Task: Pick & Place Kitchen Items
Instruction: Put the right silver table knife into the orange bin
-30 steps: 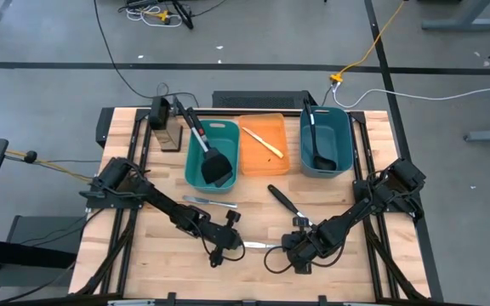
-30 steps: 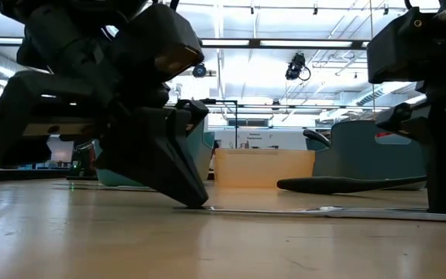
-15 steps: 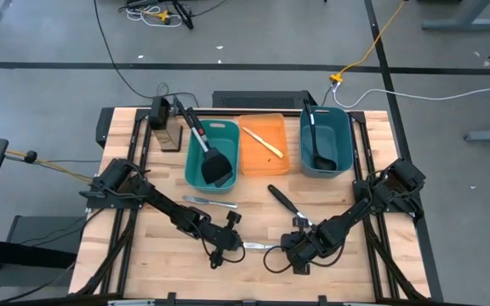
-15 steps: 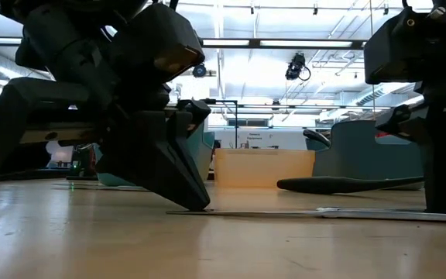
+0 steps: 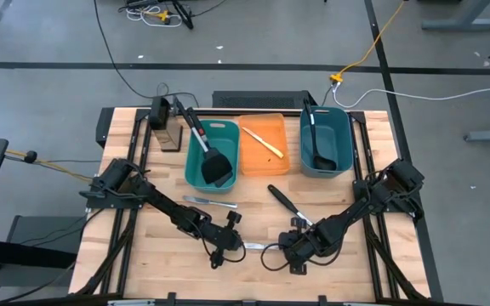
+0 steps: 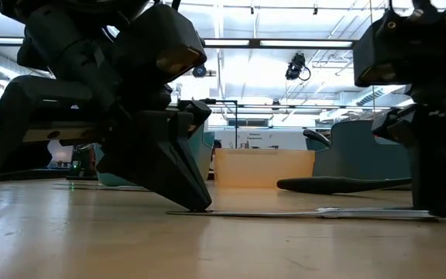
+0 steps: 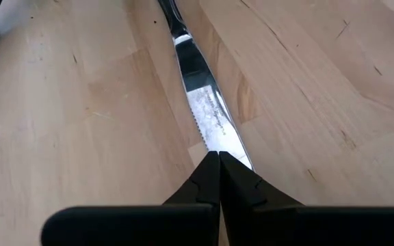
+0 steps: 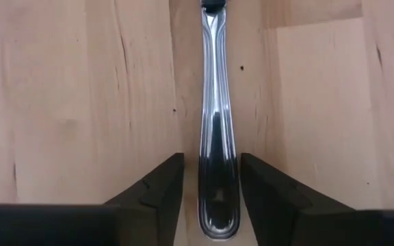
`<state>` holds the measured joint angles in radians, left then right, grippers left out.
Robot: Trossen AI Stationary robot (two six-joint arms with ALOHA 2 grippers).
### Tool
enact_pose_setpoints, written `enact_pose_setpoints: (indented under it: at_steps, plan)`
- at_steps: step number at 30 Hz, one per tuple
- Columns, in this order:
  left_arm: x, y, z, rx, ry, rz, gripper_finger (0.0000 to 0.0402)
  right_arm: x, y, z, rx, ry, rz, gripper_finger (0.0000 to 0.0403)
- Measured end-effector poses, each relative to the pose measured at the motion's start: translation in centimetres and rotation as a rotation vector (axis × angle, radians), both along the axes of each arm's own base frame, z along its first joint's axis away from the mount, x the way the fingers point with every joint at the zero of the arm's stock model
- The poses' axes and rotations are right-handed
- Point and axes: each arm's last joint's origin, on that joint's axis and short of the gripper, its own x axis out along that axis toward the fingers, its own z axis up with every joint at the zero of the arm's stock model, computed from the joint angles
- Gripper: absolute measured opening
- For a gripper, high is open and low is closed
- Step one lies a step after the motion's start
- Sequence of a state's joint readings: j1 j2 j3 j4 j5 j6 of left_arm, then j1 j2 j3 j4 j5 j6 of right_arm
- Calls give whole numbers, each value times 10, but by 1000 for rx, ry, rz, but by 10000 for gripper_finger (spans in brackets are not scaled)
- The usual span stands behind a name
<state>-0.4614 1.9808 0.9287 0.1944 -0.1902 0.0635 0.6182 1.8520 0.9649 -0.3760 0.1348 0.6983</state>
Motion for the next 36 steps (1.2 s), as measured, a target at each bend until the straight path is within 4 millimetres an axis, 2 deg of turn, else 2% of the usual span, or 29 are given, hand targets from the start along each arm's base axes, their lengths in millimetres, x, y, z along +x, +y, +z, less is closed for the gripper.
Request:
enact_pose_setpoints:
  at_steps: [7,13,22,27,33,36]
  plan:
    - [0,0,0,0,0,0,2,-4,-1,0,23,75,-7,132]
    - [0,0,0,0,0,0,2,-4,-2,1,27,85,-1,82]
    - [0,1,0,23,-21,25,10,-5,-1,1,4,70,3,81]
    - [-4,-2,15,30,-49,11,21,-7,2,1,-18,57,4,81]
    - [-12,-12,45,29,-124,-33,7,-5,7,6,-49,47,20,81]
    - [-18,-15,53,70,-131,-34,4,-1,9,12,-56,46,22,81]
